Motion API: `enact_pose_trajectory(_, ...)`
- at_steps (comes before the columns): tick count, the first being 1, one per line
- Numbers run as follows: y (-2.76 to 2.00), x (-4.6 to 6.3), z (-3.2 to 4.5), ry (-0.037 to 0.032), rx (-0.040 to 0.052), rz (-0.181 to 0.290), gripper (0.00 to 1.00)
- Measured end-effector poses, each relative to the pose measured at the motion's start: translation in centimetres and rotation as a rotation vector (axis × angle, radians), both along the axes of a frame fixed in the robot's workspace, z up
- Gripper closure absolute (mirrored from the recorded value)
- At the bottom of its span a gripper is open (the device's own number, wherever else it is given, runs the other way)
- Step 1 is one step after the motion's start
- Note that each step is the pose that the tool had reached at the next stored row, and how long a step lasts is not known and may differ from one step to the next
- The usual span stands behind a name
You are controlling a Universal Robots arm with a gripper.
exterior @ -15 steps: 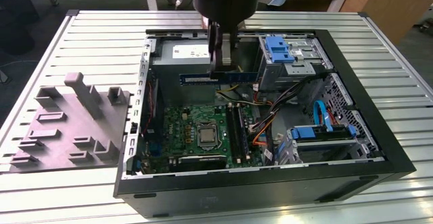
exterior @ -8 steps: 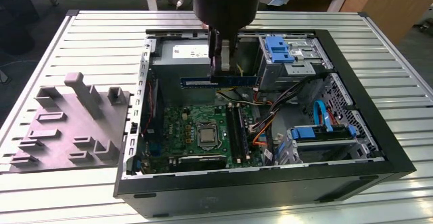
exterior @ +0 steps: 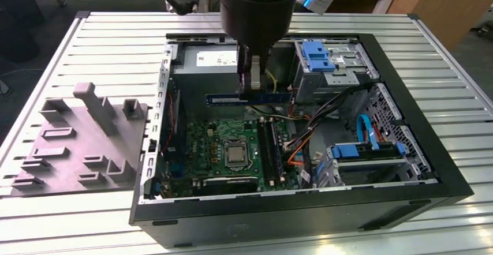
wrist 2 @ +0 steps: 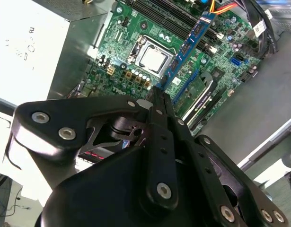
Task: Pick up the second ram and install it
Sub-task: 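Pick up the second ram and move it above second insertion slot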
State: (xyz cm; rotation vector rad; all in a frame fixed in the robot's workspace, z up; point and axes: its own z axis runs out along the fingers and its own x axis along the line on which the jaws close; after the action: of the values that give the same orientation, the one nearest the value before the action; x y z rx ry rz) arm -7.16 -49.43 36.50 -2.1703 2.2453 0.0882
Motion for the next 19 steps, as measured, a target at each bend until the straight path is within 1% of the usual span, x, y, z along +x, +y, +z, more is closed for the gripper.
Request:
enact_pose_trajectory(8, 0.00, 0.0, -1.31, 0.0000, 0.0005, 0.000, 0.89)
enact_pose_trajectory(16, 0.00, 0.0, -2.03, 0.0000, 0.0005, -0.002, 0.89)
enact_pose_trajectory(19, 0.00, 0.0, -2.53, -0.0001, 0.0005, -0.003, 0.89)
